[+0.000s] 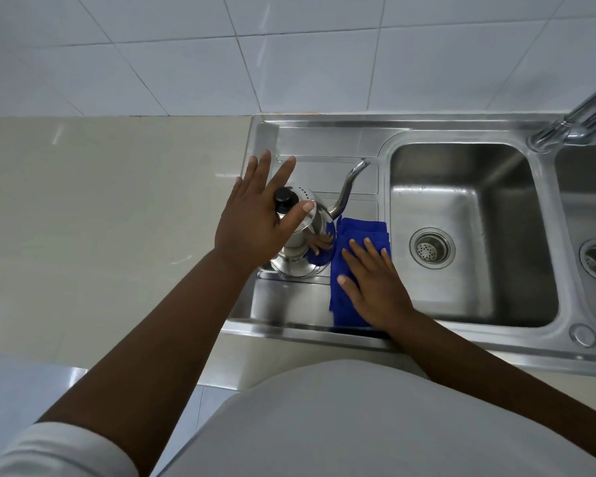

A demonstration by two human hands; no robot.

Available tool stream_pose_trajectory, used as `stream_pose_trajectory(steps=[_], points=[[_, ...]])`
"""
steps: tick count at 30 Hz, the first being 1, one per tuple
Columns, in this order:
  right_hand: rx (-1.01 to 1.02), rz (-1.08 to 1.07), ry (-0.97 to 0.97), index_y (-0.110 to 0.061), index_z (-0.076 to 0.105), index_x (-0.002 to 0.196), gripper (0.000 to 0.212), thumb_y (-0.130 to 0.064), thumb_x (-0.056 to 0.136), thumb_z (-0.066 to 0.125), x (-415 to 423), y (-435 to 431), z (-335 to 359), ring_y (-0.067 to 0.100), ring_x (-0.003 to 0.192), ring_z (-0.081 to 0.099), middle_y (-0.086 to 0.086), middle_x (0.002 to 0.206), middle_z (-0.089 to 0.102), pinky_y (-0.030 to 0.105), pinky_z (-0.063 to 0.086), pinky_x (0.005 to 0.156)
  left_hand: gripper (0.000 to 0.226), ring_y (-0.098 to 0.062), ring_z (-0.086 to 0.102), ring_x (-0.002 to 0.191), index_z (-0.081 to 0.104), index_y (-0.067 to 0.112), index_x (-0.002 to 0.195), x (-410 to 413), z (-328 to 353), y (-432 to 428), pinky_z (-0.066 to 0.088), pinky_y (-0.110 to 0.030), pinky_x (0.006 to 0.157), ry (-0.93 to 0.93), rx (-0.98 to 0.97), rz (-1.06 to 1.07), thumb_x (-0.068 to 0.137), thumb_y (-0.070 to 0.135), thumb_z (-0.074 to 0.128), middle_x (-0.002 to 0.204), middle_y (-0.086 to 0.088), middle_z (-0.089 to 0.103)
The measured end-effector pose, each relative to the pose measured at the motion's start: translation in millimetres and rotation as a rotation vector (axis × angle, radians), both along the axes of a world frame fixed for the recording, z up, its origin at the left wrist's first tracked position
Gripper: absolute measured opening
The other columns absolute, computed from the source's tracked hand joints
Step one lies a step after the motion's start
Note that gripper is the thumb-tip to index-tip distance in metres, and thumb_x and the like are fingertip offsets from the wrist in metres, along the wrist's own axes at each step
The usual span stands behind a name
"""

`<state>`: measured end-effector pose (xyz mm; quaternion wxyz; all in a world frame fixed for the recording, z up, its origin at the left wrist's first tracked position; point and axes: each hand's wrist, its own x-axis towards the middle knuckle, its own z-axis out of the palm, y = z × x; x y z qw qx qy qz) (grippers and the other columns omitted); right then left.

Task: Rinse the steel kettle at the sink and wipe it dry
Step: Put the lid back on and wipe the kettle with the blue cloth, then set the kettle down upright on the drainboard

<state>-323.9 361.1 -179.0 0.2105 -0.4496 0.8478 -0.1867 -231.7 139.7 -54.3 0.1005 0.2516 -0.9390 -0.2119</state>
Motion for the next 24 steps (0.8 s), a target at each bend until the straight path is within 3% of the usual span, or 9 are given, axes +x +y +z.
stream_pose_trajectory(steps=[3,6,9,11,16,20,22,24], points=[[-0.316,-0.343,-0.435,-0.022,0.029,0.155,0.06,-0.035,0.101,0.053,-23.5,-22.4,38.1,0.013,0.145,0.035,-0.001,0.159,0.038,0.027,0.028,0.116,0.072,-0.019,0.005,0.152,0.023,0.038,0.151,1.0,1.2,-3.3,0.015,-0.045,0.122,-0.016,0.004,-0.061,0.087,0.073,0.03,0.163,-0.001,0.014],[-0.48,-0.396,-0.556,-0.028,0.046,0.145,0.05,-0.024,0.097,0.061,-52.4,-46.8,78.0,0.005,0.129,0.052,-0.007,0.144,0.055,0.018,0.042,0.106,0.07,-0.018,0.007,0.151,0.027,0.036,0.15,-0.3,7.1,-10.9,0.019,-0.042,0.121,-0.039,0.022,-0.168,0.088,0.067,0.037,0.163,-0.001,0.018],[-0.444,-0.318,-0.528,-0.026,0.069,0.115,0.02,-0.023,0.097,0.062,-61.9,-54.4,92.8,0.003,0.108,0.066,-0.009,0.117,0.071,0.02,0.05,0.098,0.068,-0.017,0.013,0.151,0.03,0.035,0.149,-3.7,12.3,-20.2,0.022,-0.036,0.117,-0.045,0.047,-0.257,0.088,0.063,0.039,0.161,-0.001,0.024],[-0.46,-0.316,-0.476,-0.02,0.073,0.101,0.012,-0.022,0.097,0.061,-55.9,-52.0,90.7,0.005,0.097,0.067,-0.006,0.104,0.074,0.014,0.05,0.089,0.067,-0.019,0.015,0.15,0.03,0.034,0.149,-6.2,12.4,-28.7,0.022,-0.038,0.117,-0.046,0.021,-0.306,0.089,0.062,0.037,0.16,-0.003,0.026],[-0.496,-0.365,-0.405,-0.02,0.073,0.097,0.011,-0.022,0.097,0.062,-39.0,-45.9,79.4,0.007,0.09,0.069,-0.005,0.097,0.075,0.007,0.048,0.083,0.075,-0.025,0.019,0.149,0.029,0.035,0.149,-6.0,3.9,-41.0,0.018,-0.045,0.12,-0.056,-0.119,-0.328,0.087,0.076,0.023,0.159,-0.005,0.029],[-0.489,-0.378,-0.348,-0.016,0.075,0.097,0.015,-0.024,0.097,0.062,-31.0,-42.7,77.8,0.008,0.087,0.068,-0.006,0.096,0.074,0.01,0.05,0.082,0.085,-0.028,0.033,0.144,0.038,0.026,0.147,12.5,-11.9,-46.3,0.03,-0.048,0.114,0.024,-0.136,-0.186,0.084,0.081,0.024,0.153,-0.008,0.039],[-0.496,-0.376,-0.325,-0.016,0.075,0.098,0.015,-0.023,0.096,0.062,-28.2,-40.1,77.4,0.011,0.086,0.068,-0.009,0.095,0.073,0.011,0.05,0.082,0.085,-0.03,0.043,0.136,0.042,0.018,0.144,26.4,-24.2,-48.3,0.036,-0.045,0.111,0.122,-0.033,-0.076,0.085,0.077,0.034,0.147,-0.012,0.047],[-0.498,-0.375,-0.313,-0.016,0.076,0.099,0.014,-0.021,0.096,0.063,-26.8,-38.3,77.4,0.007,0.088,0.068,-0.016,0.095,0.071,0.009,0.049,0.083,0.076,-0.027,0.05,0.128,0.044,0.015,0.142,42.3,-33.2,-46.9,0.042,-0.043,0.106,0.202,0.189,0.054,0.087,0.068,0.045,0.139,-0.011,0.051]])
